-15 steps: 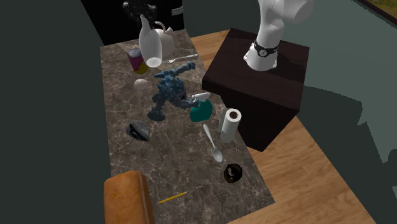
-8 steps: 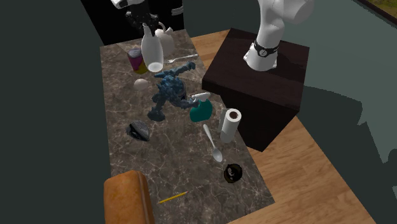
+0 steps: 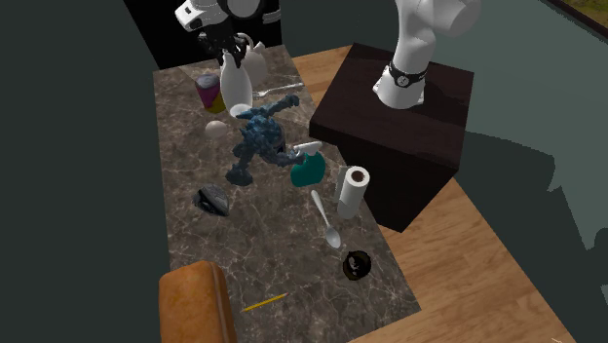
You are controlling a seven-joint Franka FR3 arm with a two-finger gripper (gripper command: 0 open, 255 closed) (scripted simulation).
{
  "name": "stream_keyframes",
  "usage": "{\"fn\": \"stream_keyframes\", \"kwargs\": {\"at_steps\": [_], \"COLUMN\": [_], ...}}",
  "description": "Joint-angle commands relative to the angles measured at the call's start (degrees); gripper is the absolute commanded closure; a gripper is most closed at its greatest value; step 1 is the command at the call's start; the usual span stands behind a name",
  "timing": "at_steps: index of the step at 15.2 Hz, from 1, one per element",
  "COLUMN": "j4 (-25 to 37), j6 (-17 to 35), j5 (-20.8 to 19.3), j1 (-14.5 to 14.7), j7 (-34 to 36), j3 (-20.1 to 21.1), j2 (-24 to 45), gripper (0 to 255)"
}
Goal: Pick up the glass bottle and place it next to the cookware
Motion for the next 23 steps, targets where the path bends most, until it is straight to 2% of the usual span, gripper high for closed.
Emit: {"fn": "stream_keyframes", "kwargs": {"at_steps": [1, 9, 10, 15, 19, 23], "j4": [-0.3, -0.3, -0.3, -0.3, 2.4, 2.4], "j6": [1.6, 1.6, 1.6, 1.6, -5.0, -5.0], "j5": [0.6, 0.6, 0.6, 0.6, -1.2, -1.2], "j1": [-0.2, -0.2, -0.2, -0.2, 0.9, 0.9], "j7": [-0.2, -0.2, -0.2, -0.2, 1.0, 1.0], "j3": [0.2, 0.2, 0.2, 0.2, -0.2, -0.1], "j2": [1.3, 1.3, 1.3, 1.3, -2.8, -2.8], "gripper": [255, 255, 0, 0, 0, 0]}}
